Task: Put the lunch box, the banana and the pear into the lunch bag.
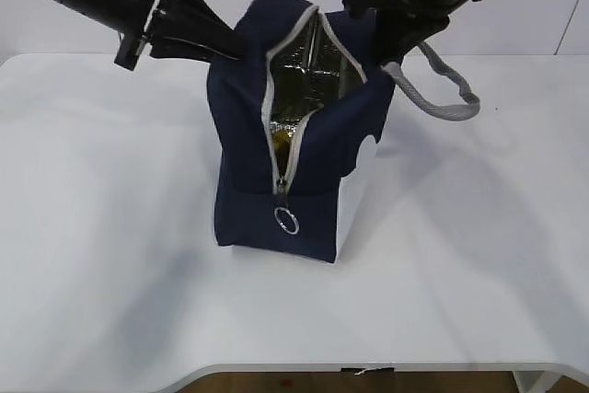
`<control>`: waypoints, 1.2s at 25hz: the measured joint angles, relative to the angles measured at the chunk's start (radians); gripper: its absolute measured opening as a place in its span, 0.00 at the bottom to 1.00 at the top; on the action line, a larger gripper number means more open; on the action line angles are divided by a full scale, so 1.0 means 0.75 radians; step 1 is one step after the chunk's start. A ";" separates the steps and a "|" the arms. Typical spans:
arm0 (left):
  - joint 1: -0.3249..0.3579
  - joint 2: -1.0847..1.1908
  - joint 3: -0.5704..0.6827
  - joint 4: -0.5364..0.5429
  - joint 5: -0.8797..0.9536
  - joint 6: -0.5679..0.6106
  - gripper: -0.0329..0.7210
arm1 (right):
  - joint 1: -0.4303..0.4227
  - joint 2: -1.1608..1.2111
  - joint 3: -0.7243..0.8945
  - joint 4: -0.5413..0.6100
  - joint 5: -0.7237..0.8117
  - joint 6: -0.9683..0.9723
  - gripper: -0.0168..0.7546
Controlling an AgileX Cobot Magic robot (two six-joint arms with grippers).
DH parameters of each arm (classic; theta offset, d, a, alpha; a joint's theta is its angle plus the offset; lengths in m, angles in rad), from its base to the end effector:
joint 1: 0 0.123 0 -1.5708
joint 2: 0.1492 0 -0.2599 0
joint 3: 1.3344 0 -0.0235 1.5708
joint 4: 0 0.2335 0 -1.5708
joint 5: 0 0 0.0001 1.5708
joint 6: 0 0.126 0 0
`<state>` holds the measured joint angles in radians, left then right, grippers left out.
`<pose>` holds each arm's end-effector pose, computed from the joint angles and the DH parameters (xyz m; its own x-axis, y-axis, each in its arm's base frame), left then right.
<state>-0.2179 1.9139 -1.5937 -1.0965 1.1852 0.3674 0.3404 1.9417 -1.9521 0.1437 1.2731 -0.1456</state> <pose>0.3575 -0.1856 0.2582 -0.9617 0.0611 -0.2672 0.2610 0.5018 -0.8246 0.3784 0.1523 0.2796 -0.8250 -0.4005 -0.3987 -0.4682 0.8795 0.0856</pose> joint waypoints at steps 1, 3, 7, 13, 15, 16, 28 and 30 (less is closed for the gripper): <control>-0.020 0.000 0.000 0.011 -0.013 0.000 0.07 | 0.000 0.000 0.006 -0.006 0.000 0.002 0.03; -0.048 0.000 0.000 0.028 -0.032 0.000 0.07 | 0.000 0.000 0.009 -0.009 0.000 0.003 0.03; -0.071 0.000 0.000 0.046 -0.069 0.000 0.07 | 0.000 -0.001 0.011 -0.029 -0.003 0.024 0.03; -0.074 0.000 0.000 0.077 -0.075 -0.012 0.11 | 0.000 -0.001 0.011 -0.017 -0.005 0.079 0.08; -0.074 0.000 0.000 0.090 -0.051 -0.022 0.19 | 0.000 -0.003 0.011 0.004 -0.010 0.084 0.15; -0.074 0.000 0.000 0.093 -0.034 -0.025 0.25 | 0.000 -0.006 0.011 0.016 -0.013 0.084 0.20; 0.003 -0.012 0.000 0.098 0.019 -0.030 0.52 | 0.000 -0.035 0.008 0.162 -0.021 0.108 0.53; 0.008 -0.037 0.000 0.101 0.019 -0.030 0.52 | 0.000 -0.040 -0.015 0.166 -0.021 0.111 0.53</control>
<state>-0.2118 1.8860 -1.5937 -1.0209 1.1994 0.3449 0.3404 1.9118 -1.9631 0.2685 1.2575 -0.0624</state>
